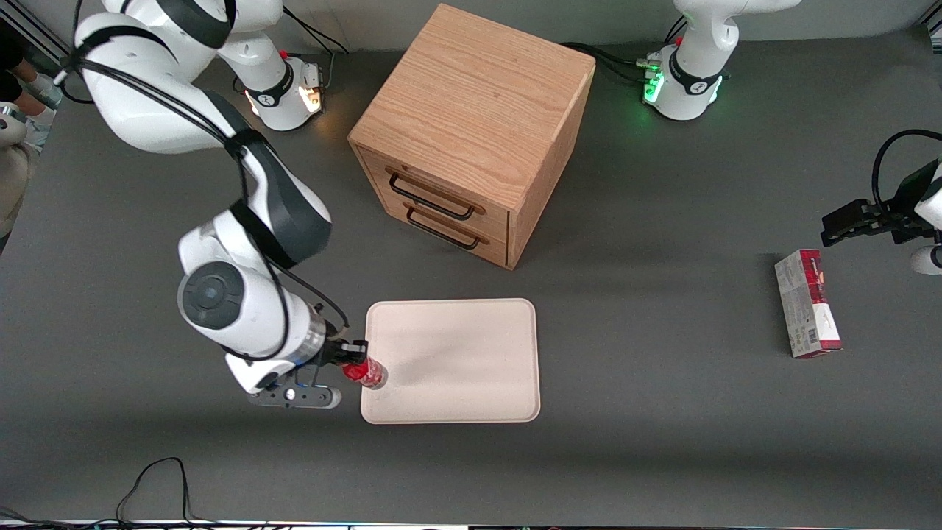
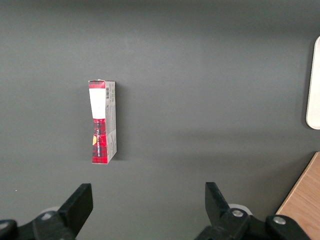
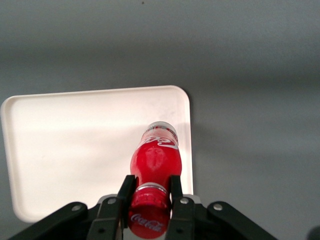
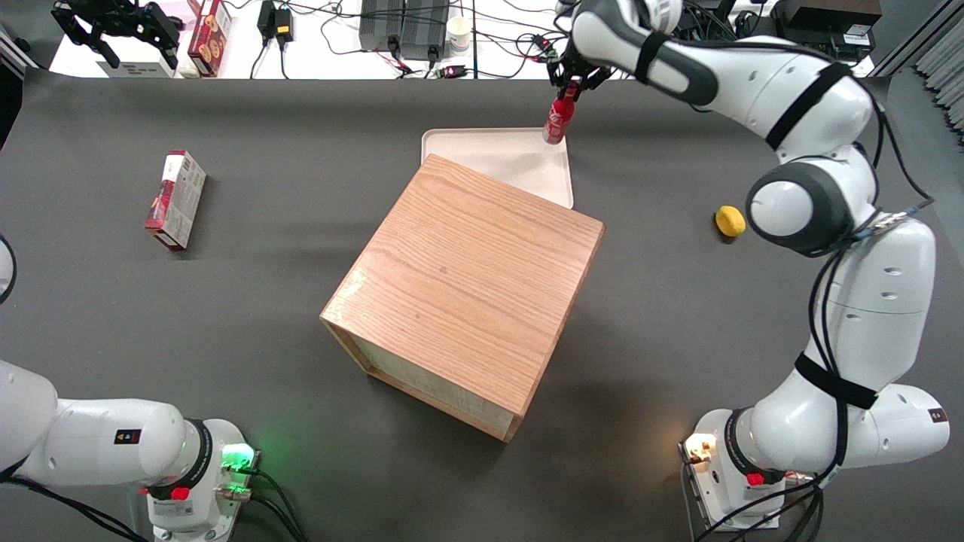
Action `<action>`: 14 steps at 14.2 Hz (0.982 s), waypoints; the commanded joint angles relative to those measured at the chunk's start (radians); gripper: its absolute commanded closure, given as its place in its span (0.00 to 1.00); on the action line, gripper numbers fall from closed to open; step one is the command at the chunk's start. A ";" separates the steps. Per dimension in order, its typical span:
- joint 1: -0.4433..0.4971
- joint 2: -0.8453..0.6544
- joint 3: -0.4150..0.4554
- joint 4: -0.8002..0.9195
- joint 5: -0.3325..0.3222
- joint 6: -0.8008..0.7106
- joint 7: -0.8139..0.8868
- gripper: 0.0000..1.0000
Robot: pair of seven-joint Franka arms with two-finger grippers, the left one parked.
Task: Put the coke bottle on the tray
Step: 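Move the bottle over the white tray's edge and lower it, then open the right gripper to release the bottle upright on the tray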
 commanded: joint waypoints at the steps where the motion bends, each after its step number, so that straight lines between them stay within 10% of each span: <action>1: 0.063 0.038 -0.072 0.041 -0.025 0.046 0.004 1.00; 6: 0.063 0.054 -0.091 -0.014 -0.022 0.130 0.002 1.00; 9: 0.064 0.054 -0.106 -0.025 -0.022 0.133 0.013 0.07; 14: 0.064 0.036 -0.108 -0.049 -0.020 0.174 0.009 0.00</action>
